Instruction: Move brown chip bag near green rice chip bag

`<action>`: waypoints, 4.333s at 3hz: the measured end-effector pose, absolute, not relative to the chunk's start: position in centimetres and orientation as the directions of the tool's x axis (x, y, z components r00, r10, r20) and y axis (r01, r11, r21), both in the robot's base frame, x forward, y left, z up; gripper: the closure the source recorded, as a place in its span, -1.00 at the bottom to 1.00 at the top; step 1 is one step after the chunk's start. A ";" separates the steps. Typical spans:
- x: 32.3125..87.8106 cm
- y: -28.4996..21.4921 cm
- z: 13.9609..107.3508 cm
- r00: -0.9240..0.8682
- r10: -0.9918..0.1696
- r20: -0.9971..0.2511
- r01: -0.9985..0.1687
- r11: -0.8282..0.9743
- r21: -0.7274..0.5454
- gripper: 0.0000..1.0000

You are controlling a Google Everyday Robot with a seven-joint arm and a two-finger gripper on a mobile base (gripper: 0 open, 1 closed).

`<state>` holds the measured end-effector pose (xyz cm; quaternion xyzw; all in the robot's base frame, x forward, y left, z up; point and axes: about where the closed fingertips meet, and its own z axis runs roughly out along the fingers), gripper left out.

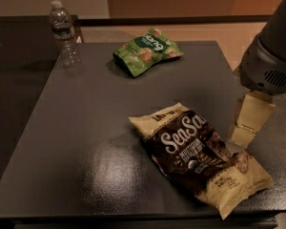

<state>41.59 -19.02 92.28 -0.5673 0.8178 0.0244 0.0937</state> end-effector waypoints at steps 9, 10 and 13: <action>41.3 -11.5 87.1 -0.545 -0.800 -0.251 -0.837 0.537 0.109 0.76; 42.1 -12.0 89.0 -0.539 -0.793 -0.283 -0.837 0.543 0.072 1.00; 50.3 -14.3 96.1 -0.484 -0.800 -0.355 -0.829 0.549 -0.108 1.00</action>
Offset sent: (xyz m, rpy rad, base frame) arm -0.0373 0.0501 -0.0575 0.1312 0.2421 -0.0611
